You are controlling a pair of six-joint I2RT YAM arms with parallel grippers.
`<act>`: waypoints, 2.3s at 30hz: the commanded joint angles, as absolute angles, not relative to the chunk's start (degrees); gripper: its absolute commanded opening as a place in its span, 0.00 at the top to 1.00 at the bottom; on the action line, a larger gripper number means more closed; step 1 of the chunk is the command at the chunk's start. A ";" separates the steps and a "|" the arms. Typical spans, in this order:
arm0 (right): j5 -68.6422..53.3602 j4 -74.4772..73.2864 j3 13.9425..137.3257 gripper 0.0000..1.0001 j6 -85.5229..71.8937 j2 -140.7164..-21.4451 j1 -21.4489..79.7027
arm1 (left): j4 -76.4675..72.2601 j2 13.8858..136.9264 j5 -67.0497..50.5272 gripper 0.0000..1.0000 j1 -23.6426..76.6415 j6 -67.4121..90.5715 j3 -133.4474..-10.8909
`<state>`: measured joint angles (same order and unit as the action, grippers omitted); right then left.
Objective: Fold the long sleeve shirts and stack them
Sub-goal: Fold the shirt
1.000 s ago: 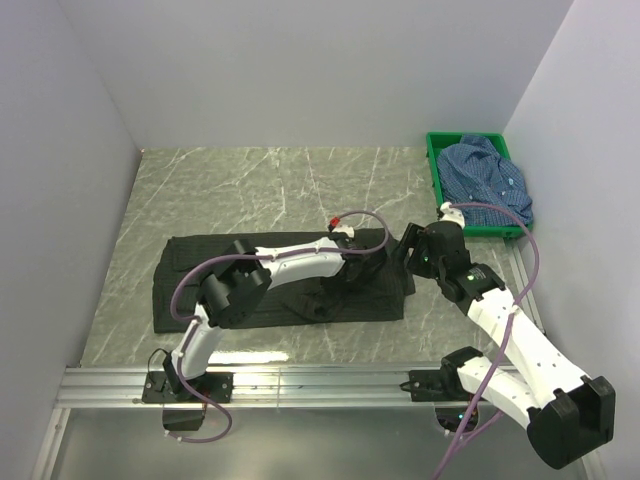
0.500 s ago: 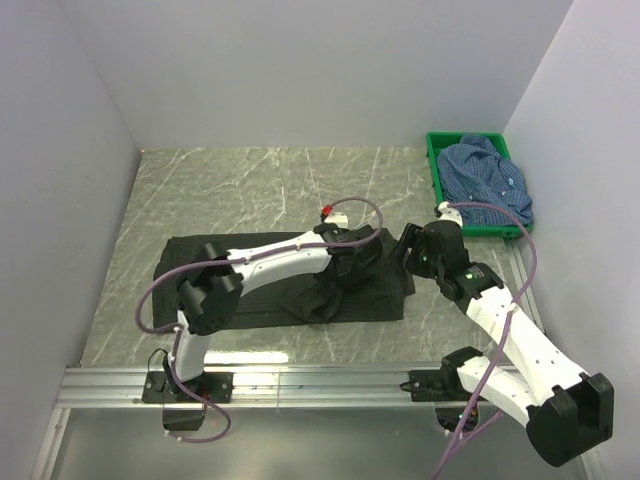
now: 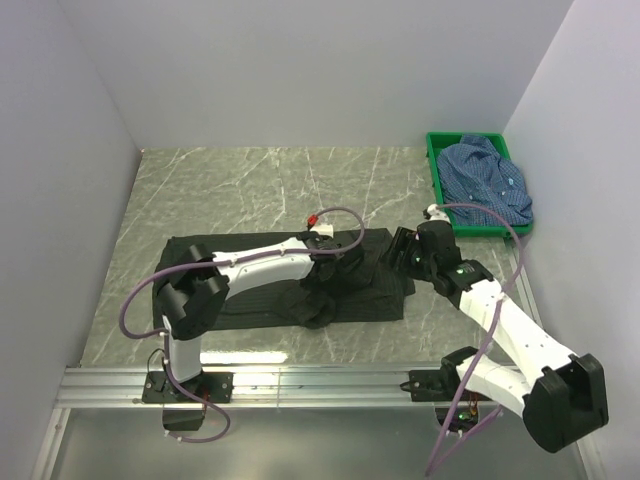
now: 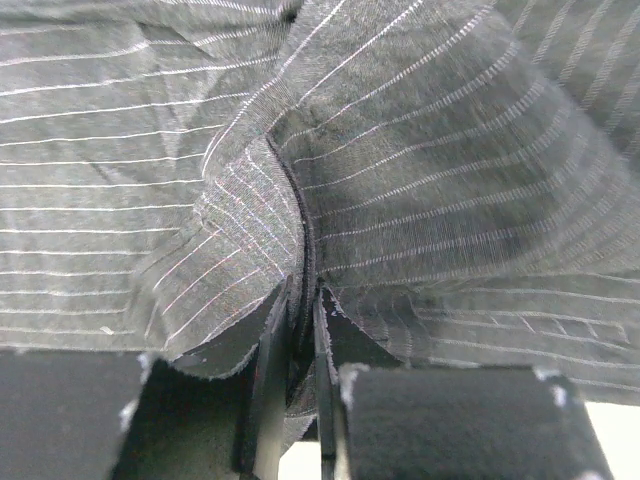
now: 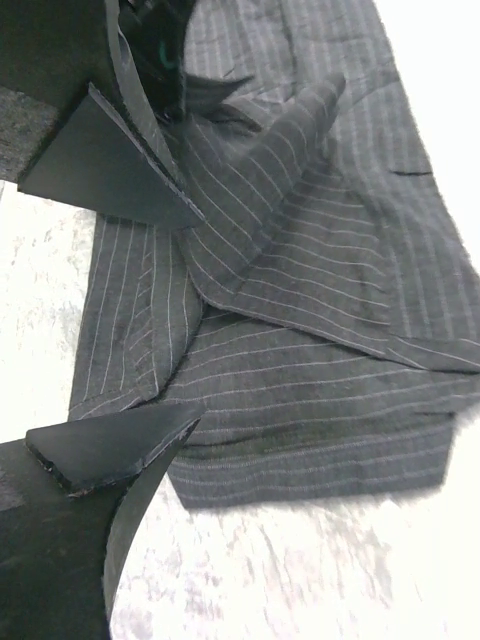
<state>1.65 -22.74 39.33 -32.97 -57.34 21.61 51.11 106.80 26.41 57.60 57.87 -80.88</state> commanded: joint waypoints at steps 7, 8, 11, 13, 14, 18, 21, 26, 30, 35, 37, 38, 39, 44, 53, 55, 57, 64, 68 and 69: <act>-2.02 -18.46 37.35 0.23 -32.52 -59.50 21.80 | 47.37 104.42 23.03 0.75 55.81 56.69 -77.44; -2.20 -18.28 37.18 0.23 -32.61 -59.59 21.88 | 47.11 103.98 22.77 0.75 55.46 56.78 -77.08; -2.64 -17.93 37.18 0.23 -32.52 -59.94 21.80 | 46.58 102.75 21.97 0.74 55.11 56.69 -75.50; -2.46 -18.02 37.18 0.23 -32.43 -60.03 21.80 | 45.97 102.48 21.45 0.73 54.76 56.78 -74.53; -2.46 -18.02 37.26 0.23 -32.34 -60.03 21.71 | 46.05 102.65 21.27 0.73 54.58 56.69 -74.27; -2.55 -18.28 37.27 0.23 -32.17 -59.94 21.80 | 46.93 101.17 21.44 0.72 54.32 57.04 -73.74; -2.64 -18.19 37.35 0.23 -32.08 -59.85 21.80 | 46.06 98.54 20.49 0.69 54.14 56.95 -72.17; -3.34 -17.84 37.36 0.23 -32.17 -60.38 21.88 | 43.25 95.80 18.37 0.67 53.62 57.04 -69.35; -4.04 -17.49 37.27 0.23 -32.17 -60.73 21.88 | 40.78 96.50 15.91 0.68 52.30 56.34 -67.33; -2.99 -17.84 37.18 0.24 -31.82 -60.12 21.88 | 40.61 97.29 15.73 0.78 51.42 56.08 -67.15; -2.81 -17.84 37.09 0.24 -31.90 -60.20 21.88 | 41.22 97.12 16.08 0.91 51.24 56.07 -67.24; -2.99 -17.84 37.18 0.24 -31.99 -60.29 21.97 | 41.74 96.86 17.04 1.00 51.15 56.07 -67.50; -3.25 -17.75 37.18 0.24 -31.99 -60.55 21.89 | 42.53 96.25 17.92 0.99 51.15 56.07 -68.37; -5.09 -17.05 37.88 0.25 -31.29 -60.47 22.06 | 51.40 91.15 25.13 0.99 51.06 55.11 -74.34; -7.38 -16.35 44.02 0.28 -27.78 -62.75 24.43 | 58.62 73.40 22.78 0.99 51.15 58.18 -77.08; -7.91 -16.00 45.78 0.28 -26.55 -64.42 25.22 | 59.68 68.75 18.75 1.00 51.15 59.67 -75.24; -8.09 -15.56 48.42 0.29 -24.88 -66.95 26.54 | 59.94 64.10 15.57 1.00 51.15 60.55 -73.14; -8.00 -17.40 57.99 0.30 -20.13 -78.65 32.42 | 64.50 52.66 5.37 1.00 51.15 61.61 -72.51; -9.14 -18.28 60.29 0.31 -18.55 -85.50 35.59 | 65.92 47.73 0.97 1.00 51.15 61.52 -75.22; -9.49 -18.80 60.55 0.31 -18.20 -87.87 36.73 | 66.35 46.25 0.53 1.00 51.15 61.78 -75.84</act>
